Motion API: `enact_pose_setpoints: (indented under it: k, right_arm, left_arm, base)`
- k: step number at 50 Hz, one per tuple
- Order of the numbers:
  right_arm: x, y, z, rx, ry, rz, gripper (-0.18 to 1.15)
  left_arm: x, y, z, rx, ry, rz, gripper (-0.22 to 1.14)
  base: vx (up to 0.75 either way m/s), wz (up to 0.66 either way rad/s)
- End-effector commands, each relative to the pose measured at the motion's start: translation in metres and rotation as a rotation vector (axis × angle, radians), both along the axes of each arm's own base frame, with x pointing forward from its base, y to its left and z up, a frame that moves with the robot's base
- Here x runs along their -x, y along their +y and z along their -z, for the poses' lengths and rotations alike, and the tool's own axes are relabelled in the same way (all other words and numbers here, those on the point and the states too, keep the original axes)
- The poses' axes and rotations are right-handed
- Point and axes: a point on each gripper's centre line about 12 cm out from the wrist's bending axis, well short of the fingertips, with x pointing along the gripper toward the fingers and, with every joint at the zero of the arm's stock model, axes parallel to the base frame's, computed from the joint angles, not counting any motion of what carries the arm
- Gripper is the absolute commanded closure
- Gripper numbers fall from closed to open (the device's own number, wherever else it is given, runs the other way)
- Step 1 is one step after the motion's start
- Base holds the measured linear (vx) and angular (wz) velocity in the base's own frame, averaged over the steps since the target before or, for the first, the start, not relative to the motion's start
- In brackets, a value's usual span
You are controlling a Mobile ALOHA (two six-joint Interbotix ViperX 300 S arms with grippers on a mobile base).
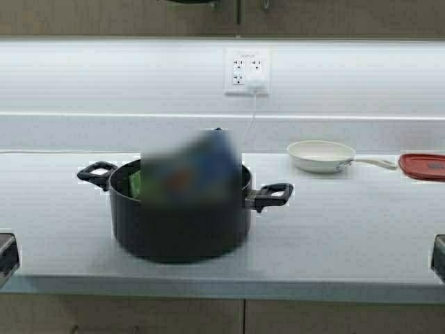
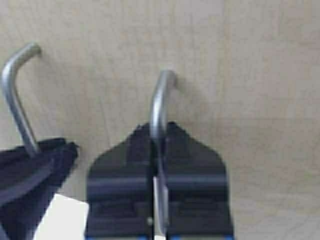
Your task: Open the cabinet, put the pot inside, then close it
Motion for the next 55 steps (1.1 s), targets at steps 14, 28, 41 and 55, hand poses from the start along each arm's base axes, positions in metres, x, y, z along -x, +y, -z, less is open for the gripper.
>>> enact_pose_setpoints:
  k: [14, 28, 41, 55]
  right_arm:
    - [0.034, -0.015, -0.02, 0.014, 0.018, -0.118, 0.9]
    - [0.05, -0.044, -0.022, 0.032, 0.027, -0.118, 0.9]
    - [0.056, -0.067, -0.025, 0.055, 0.045, -0.12, 0.9]
    - [0.062, -0.093, -0.022, 0.07, 0.092, -0.11, 0.9]
  left_arm:
    - [0.035, 0.034, -0.037, -0.022, 0.025, 0.063, 0.89]
    - [0.046, 0.06, -0.038, -0.059, 0.042, 0.061, 0.89]
    - [0.056, 0.087, -0.038, -0.081, 0.075, 0.051, 0.89]
    - [0.072, 0.119, -0.048, -0.069, 0.095, 0.029, 0.89]
  base:
    - [-0.07, -0.01]
    - [-0.12, -0.01]
    - [-0.15, 0.04]
    - [-0.12, -0.02]
